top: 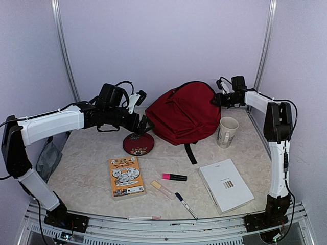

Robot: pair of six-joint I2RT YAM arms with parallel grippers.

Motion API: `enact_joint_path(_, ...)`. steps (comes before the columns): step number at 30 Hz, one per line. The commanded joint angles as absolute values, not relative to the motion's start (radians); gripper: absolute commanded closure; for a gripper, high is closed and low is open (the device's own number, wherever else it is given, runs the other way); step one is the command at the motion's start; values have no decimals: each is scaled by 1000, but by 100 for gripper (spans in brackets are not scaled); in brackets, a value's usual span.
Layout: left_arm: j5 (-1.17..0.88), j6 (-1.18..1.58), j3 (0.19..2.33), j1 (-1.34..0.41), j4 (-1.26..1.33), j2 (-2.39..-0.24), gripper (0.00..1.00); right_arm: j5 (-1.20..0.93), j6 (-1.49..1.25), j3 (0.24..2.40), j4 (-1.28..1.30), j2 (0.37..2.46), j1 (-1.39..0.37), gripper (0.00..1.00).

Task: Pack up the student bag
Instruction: Pick up the student bag from the corner of the board.

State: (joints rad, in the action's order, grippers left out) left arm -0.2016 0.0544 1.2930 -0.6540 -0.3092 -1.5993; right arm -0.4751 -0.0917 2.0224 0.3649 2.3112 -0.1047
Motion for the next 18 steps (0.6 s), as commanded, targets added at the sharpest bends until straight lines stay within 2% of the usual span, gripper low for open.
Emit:
enact_joint_path(1,-180,42,1294,-653,-297,-1556,1,-607,-115,2163,392,2343,-123,87)
enact_joint_path(2,-174,49,1298,-652,-298,-1554,1,-625,-122,2170,383,2332,-124,100)
enact_joint_path(10,-290,119,1244,-585,-192,-1462,1,-747,-170,2209,277,2133,-168,100)
enact_joint_path(13,-302,167,1245,-528,-187,-1458,2,-806,-125,2196,278,2035,-228,100)
enact_joint_path(18,-430,237,1250,-439,-155,-1441,3,-774,-30,2181,344,1904,-367,100)
